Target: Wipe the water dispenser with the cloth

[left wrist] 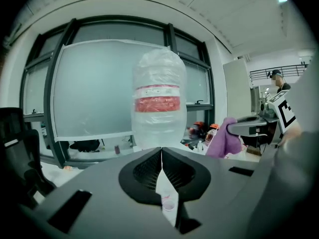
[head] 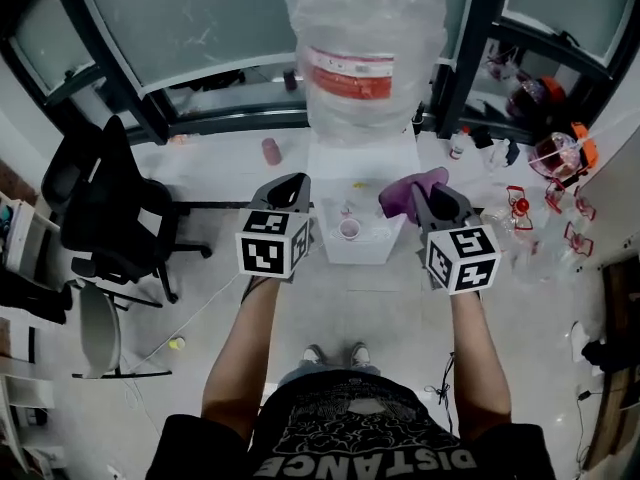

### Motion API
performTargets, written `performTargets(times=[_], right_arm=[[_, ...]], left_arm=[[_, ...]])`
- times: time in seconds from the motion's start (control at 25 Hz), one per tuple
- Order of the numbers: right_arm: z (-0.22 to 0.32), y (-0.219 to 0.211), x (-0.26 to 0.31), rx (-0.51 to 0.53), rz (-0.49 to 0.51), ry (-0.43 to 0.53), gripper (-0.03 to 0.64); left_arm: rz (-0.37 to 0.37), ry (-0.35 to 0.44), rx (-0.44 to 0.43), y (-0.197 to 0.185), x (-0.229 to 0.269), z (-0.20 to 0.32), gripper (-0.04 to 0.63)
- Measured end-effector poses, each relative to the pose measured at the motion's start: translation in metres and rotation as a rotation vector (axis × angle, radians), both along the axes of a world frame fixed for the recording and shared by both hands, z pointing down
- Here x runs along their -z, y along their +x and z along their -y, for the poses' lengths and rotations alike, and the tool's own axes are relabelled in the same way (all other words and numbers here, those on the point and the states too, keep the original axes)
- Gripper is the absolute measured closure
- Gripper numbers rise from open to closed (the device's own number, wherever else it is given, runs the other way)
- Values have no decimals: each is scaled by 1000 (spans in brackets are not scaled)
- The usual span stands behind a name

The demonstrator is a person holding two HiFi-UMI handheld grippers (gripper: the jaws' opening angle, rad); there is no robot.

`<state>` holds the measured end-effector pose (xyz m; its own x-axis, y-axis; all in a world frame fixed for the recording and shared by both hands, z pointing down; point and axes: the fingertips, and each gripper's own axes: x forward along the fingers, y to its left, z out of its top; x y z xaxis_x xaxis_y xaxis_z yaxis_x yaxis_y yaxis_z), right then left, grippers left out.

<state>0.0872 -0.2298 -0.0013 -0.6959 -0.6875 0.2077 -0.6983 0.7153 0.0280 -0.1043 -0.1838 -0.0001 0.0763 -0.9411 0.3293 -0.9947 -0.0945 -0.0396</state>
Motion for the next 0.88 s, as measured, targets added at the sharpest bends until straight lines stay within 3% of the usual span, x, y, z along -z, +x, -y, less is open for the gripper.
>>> performTargets(times=[0.32,0.88], right_arm=[[0,-13,16,-59,-12,29,584],[1,-27,25,-109,-19,50,584]], left_arm=[[43,7,-48,-11,-1,3,569],[3,7,-82,-27,-1,13,569]])
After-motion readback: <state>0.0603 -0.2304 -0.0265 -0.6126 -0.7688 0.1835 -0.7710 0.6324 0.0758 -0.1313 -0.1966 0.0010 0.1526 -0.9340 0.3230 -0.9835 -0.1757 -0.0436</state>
